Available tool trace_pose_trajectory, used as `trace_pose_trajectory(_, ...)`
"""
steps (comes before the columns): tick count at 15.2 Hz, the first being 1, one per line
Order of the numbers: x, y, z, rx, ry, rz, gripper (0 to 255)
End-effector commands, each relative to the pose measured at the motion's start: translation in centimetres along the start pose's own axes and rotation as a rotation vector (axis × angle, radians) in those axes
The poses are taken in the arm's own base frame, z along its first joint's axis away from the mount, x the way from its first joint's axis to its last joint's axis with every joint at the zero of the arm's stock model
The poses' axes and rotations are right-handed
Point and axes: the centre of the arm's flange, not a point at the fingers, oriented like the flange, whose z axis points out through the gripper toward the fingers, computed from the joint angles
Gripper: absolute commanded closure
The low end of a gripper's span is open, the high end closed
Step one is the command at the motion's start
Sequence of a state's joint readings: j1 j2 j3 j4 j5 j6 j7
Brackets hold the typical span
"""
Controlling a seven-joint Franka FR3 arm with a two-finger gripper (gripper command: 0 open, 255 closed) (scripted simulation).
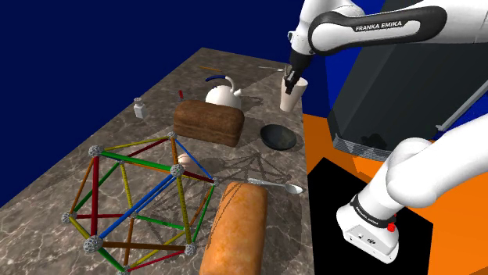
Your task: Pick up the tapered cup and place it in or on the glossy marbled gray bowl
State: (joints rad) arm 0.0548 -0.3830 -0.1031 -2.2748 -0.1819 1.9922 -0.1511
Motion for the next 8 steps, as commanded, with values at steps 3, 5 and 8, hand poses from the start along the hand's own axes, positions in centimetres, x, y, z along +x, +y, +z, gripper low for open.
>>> trace_pose_trajectory(3,-1.2,-4.8,-2.1,0.000,0.000,0.001,255)
trace_pose_trajectory(5,-1.8,-7.2,-3.0,0.000,0.000,0.001,255)
trace_pose_trajectory(8,-2.0,-7.9,-2.2,0.000,0.000,0.001,255)
